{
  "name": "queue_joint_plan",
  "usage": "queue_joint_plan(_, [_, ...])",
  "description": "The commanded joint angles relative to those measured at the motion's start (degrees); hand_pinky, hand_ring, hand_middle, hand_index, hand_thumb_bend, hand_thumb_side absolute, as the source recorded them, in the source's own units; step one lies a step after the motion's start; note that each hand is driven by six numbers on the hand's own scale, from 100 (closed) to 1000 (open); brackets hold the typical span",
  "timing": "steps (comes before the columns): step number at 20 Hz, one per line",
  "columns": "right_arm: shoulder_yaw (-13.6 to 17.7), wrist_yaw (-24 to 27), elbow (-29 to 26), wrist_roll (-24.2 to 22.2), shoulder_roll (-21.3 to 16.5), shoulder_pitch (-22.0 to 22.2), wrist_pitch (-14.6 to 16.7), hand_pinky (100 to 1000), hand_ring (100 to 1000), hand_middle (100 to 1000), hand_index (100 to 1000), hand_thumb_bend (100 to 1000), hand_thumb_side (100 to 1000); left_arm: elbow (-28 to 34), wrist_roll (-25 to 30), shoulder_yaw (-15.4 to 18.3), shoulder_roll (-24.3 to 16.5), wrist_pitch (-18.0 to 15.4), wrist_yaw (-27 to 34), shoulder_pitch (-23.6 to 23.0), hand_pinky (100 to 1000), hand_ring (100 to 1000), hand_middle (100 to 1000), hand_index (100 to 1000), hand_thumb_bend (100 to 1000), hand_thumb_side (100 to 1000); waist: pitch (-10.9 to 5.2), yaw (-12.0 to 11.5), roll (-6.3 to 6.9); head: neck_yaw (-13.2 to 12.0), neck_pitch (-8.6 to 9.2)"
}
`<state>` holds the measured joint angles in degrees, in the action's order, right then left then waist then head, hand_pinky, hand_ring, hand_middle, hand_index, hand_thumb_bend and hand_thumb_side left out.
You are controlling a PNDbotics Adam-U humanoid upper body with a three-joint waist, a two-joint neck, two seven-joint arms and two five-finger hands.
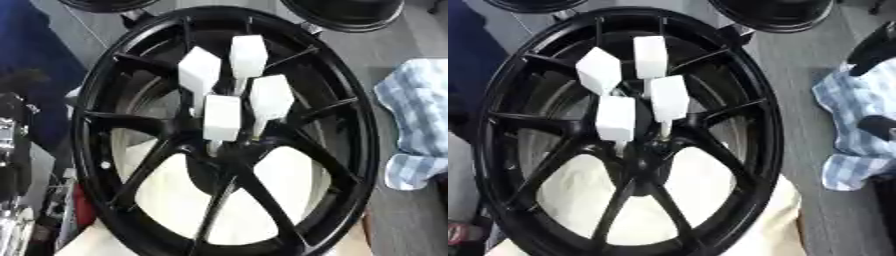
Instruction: Pull the pin out of the wheel hub.
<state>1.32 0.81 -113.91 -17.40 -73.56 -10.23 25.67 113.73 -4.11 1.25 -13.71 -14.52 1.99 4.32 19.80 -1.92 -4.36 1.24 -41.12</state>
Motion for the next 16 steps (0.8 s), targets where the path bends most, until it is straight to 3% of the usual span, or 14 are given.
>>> queue_joint_plan(1, [-1.54,1.43,-0.68,-2.40,-3.32,-2.03,-0.36,774,763,706,721,382,325,0.86,0.43,-0.34,-1.28,0.01,-0.10,0.43,806,931,695,824,100,766,-0.94,-0.40,-0.04,0.95,0.65])
queue_joint_plan(11, [-8.35,3.69,-0.68,-6.51,-2.81,-8.55,-3.15,770,765,711,715,420,301,0.86,0.94,-0.82,-1.93,-0.43,0.67,0.80,806,930,694,824,100,760,-1.06,-3.28,-0.47,3.74,1.08])
queue_joint_plan(16, [-10.23,5.65,-0.68,-6.49,-1.49,-12.06,-6.22,765,763,710,706,445,292,0.86,1.22,-1.00,-1.82,-0.18,0.55,0.74,805,930,693,824,100,764,-1.13,-4.54,-1.09,4.66,0.99])
